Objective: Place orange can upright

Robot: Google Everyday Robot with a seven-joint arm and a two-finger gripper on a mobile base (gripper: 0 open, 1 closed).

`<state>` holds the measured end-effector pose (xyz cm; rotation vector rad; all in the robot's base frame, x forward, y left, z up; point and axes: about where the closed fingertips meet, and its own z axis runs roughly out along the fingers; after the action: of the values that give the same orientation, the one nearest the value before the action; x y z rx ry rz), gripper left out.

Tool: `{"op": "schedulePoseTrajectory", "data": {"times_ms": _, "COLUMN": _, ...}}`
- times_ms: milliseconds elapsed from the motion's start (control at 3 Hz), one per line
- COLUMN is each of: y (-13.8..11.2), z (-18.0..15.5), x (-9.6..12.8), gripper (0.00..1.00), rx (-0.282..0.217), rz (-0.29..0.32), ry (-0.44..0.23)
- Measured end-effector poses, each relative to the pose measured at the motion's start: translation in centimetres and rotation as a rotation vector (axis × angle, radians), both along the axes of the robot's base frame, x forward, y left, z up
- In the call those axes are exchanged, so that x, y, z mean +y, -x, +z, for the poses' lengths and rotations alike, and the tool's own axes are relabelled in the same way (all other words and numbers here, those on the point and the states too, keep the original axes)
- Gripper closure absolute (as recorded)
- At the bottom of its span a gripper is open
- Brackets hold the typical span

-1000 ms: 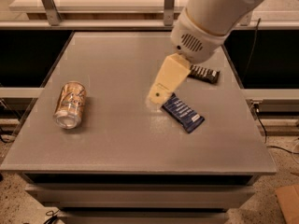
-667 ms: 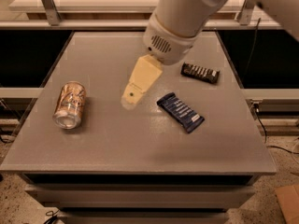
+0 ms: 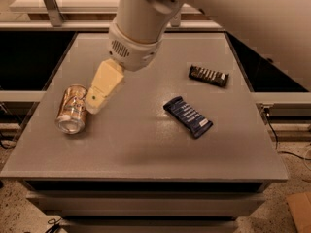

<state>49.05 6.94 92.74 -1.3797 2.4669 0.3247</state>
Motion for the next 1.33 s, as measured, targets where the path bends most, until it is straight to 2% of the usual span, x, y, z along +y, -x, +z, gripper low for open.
{"op": "schedulePoseTrajectory", "data": {"times_ms": 333, "y": -0.7, "z": -0.9, "x": 2.6, "gripper": 0.00, "rx": 0.019, "rz": -0.075, "ry": -0.007}}
{"op": "schedulePoseTrajectory", "data": {"times_ms": 667, "y": -1.4, "z": -1.8, "x": 4.9, "gripper": 0.00, "rx": 0.031, "rz": -0.191, "ry": 0.009}}
{"op": "schedulePoseTrajectory", "data": {"times_ms": 1000, "y": -1.8, "z": -2.2, "x": 7.0, "gripper": 0.00, "rx": 0.024, "rz": -0.260, "ry": 0.008}}
{"op": "schedulePoseTrajectory", "data": {"times_ms": 1333, "y": -1.8, "z": -2.2, "x": 7.1, "gripper": 0.00, "rx": 0.028, "rz": -0.279, "ry": 0.006}}
